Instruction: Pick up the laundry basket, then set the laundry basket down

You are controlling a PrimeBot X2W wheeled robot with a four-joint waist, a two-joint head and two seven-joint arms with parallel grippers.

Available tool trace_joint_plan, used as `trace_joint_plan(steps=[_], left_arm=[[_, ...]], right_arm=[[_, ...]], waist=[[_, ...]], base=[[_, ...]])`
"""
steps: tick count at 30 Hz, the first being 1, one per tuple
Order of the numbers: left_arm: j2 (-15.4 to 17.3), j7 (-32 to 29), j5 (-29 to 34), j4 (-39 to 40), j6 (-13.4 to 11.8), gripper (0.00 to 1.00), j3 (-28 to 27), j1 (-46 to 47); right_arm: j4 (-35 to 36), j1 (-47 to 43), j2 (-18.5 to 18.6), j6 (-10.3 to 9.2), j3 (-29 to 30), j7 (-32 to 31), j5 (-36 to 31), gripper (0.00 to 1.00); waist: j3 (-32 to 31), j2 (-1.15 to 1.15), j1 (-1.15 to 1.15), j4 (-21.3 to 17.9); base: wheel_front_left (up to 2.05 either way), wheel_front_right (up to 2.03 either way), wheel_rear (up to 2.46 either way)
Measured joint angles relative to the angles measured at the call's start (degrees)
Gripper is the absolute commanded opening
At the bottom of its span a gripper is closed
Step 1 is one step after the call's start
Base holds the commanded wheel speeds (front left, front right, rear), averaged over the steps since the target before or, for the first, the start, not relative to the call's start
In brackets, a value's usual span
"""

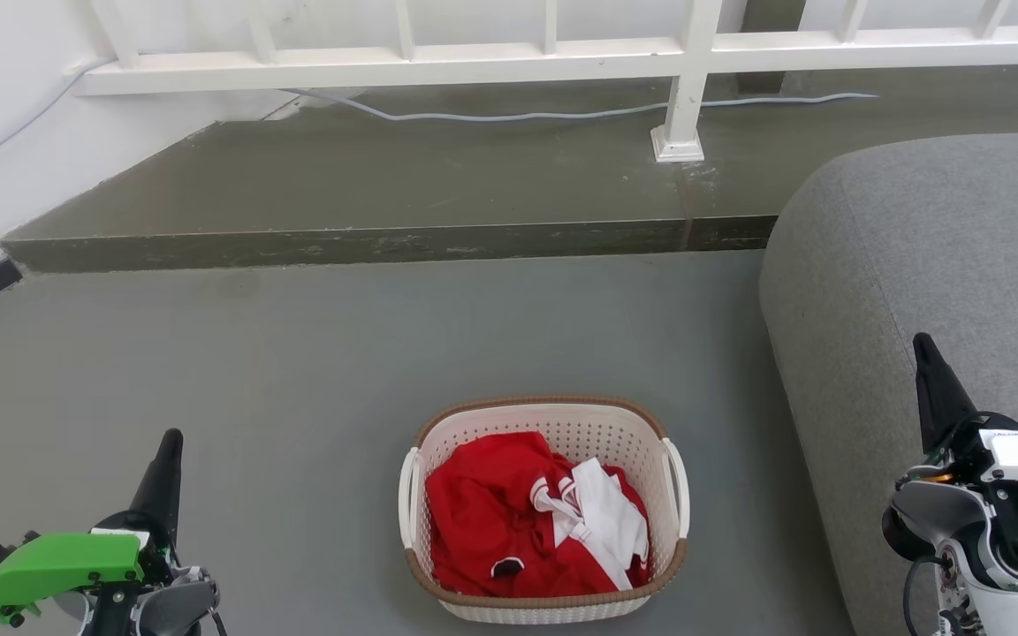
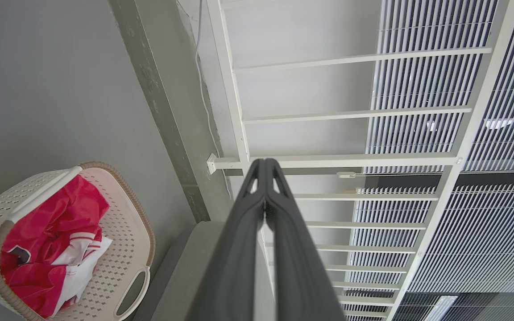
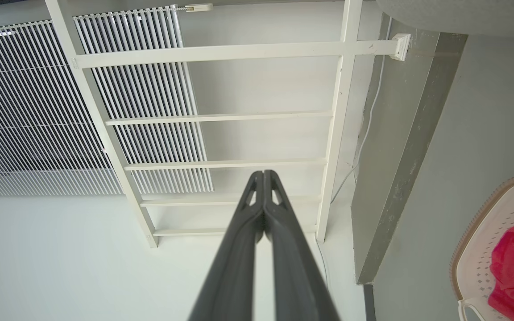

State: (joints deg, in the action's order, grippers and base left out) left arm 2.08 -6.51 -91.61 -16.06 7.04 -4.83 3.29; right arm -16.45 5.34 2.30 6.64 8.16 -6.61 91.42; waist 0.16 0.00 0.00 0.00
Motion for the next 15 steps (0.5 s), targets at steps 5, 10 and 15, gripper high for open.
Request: trace_joint_plan(steps=[5, 10, 15], left_arm=[[0.0, 0.0, 0.0, 0.02, 0.0, 0.0, 0.0, 0.0], [0.0, 0.0, 0.0, 0.07, 0.0, 0.0, 0.0, 0.0], [0.0, 0.0, 0.0, 0.09, 0.0, 0.0, 0.0, 0.01]], right_arm=[[0.01, -0.01, 0.0, 0.0, 0.0, 0.01, 0.0, 0.0], [0.02, -0.01, 0.0, 0.0, -0.01, 0.01, 0.01, 0.0], [0.03, -0.02, 0.0, 0.0, -0.01, 0.01, 0.01, 0.0]], waist=[[0.0, 0.0, 0.0, 0.0], [0.0, 0.0, 0.0, 0.0], [0.0, 0.0, 0.0, 0.0]], base=[[0.0, 0.0, 0.0], [0.0, 0.0, 0.0], [0.0, 0.0, 0.0]])
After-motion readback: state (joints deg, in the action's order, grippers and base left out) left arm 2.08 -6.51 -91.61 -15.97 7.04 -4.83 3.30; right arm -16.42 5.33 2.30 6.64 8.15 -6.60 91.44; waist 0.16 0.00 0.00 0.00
